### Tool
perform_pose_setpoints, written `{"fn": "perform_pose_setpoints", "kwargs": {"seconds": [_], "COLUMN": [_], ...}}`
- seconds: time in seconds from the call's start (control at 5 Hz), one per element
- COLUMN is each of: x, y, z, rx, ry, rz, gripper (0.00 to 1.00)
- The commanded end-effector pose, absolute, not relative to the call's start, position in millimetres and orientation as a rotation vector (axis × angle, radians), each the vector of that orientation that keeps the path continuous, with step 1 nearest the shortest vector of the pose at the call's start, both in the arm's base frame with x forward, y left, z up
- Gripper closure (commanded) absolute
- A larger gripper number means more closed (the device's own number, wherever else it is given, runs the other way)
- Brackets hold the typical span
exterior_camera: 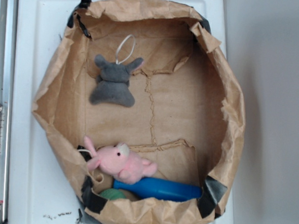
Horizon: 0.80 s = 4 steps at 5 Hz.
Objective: Grab the gray animal.
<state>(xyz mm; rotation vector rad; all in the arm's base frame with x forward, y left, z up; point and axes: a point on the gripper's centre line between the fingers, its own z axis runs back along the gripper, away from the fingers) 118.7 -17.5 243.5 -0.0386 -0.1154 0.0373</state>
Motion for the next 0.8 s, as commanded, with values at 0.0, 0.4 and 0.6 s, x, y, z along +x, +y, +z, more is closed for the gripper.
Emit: {"fn": "perform_pose_setpoints", "kwargs": {"seconds": [0.0,0.4,0.6], "x": [118.7,219.0,260.8], "y": [-17.5,-20.5,-11.2], "z": [243.5,241.0,239.5], "rx": [-0.039,-0.105,-0.151], "ry": [-0.115,-0.158,-0.381], "rz": [0.037,0.369,0.603], "gripper": [0.00,0.00,0.00]}}
